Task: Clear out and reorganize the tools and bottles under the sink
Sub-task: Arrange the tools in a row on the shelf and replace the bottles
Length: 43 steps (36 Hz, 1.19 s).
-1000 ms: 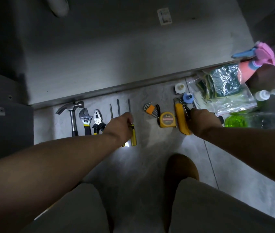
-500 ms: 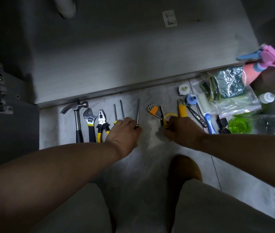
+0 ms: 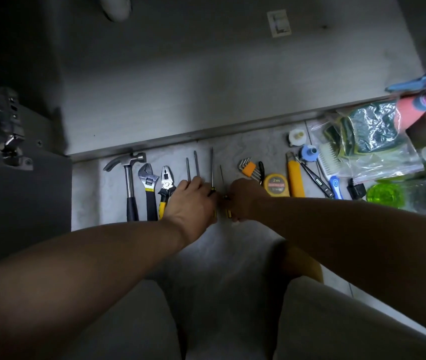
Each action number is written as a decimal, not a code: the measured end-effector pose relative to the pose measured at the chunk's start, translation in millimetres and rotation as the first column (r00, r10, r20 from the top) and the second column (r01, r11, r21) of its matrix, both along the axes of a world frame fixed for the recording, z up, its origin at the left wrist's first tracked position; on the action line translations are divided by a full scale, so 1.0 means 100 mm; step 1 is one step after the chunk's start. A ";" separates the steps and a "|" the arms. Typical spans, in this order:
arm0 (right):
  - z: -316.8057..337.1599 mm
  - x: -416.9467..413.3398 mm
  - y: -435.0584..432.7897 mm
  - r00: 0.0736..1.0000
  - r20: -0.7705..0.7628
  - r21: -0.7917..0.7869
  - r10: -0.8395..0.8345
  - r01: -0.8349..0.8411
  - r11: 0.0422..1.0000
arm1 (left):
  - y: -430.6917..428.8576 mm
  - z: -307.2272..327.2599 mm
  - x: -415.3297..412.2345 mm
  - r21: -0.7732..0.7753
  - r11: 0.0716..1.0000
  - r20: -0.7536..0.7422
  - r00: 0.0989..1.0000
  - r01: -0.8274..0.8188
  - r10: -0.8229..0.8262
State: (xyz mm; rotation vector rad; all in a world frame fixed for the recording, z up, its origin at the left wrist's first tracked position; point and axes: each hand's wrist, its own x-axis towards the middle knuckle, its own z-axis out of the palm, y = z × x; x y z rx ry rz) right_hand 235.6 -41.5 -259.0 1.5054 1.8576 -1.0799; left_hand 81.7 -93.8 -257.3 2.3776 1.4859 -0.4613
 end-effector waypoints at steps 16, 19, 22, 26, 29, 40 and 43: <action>0.22 0.67 0.11 0.954 0.182 0.527 0.239 -0.300 0.795 | -0.01 0.07 0.01 -0.046 0.999 -0.032 0.999 -0.010 0.009; 0.19 0.89 0.13 0.944 0.205 0.426 0.259 -0.324 0.845 | -0.02 0.06 0.00 -0.045 0.999 -0.040 0.999 0.001 -0.002; 0.15 0.98 0.10 0.925 0.226 0.387 0.304 -0.372 0.843 | -0.02 0.05 -0.01 -0.042 0.999 -0.030 1.000 0.004 -0.006; 0.13 0.94 0.10 0.918 0.224 0.398 0.327 -0.392 0.829 | -0.01 0.05 -0.02 -0.029 1.000 -0.007 1.000 -0.003 0.003; 0.16 0.89 0.16 0.942 0.178 0.390 0.283 -0.332 0.859 | 0.03 0.05 -0.01 0.009 1.000 0.046 0.999 -0.009 0.009; 0.28 0.52 0.17 0.903 -0.424 0.399 0.071 0.116 0.910 | 0.44 0.32 0.30 -0.798 0.470 0.401 0.251 -0.378 0.881; 0.19 0.47 0.17 0.900 -0.436 0.379 0.001 0.182 0.907 | 0.50 0.29 0.24 -0.819 0.390 0.360 0.151 -0.421 0.921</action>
